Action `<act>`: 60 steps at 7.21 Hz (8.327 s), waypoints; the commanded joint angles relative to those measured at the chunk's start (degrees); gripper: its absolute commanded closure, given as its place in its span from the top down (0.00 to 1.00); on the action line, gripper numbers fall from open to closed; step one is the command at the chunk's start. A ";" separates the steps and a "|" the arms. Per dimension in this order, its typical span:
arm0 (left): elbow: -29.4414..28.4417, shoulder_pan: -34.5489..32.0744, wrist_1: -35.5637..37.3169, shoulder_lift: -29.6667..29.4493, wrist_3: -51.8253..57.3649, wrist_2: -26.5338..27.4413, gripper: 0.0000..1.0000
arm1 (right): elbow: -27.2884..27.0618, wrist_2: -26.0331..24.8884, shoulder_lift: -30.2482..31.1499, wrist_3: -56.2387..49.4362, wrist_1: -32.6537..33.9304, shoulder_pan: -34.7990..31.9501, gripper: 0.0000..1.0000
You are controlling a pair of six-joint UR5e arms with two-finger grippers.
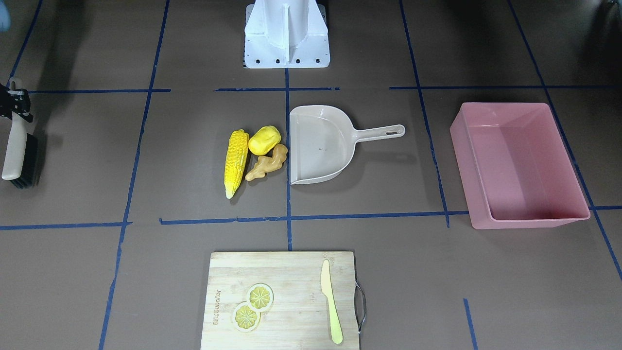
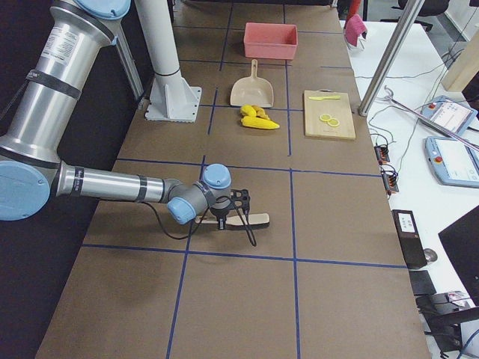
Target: Sweep and dump trash into bin
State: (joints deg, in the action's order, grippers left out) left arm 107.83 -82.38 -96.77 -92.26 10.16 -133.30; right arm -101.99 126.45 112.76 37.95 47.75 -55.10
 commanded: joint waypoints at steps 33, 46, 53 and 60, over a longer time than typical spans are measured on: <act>-11.33 48.81 -27.95 -18.13 1.35 10.34 0.40 | -1.46 -0.15 0.09 0.11 -0.47 -0.27 0.00; -9.04 46.61 -19.78 -20.68 6.98 13.42 0.00 | -9.01 2.32 -1.22 15.70 0.06 4.10 0.00; -11.68 46.70 -19.78 -22.08 6.54 13.06 0.00 | -12.62 -3.30 -13.86 39.81 1.71 19.48 0.00; -11.68 46.70 -19.87 -22.00 6.45 12.98 0.00 | -9.91 -10.78 -34.61 42.56 20.63 28.37 0.00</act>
State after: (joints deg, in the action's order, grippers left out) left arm 96.15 -35.68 -116.63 -114.26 16.61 -120.31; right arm -112.95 116.69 80.08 80.25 67.89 -28.06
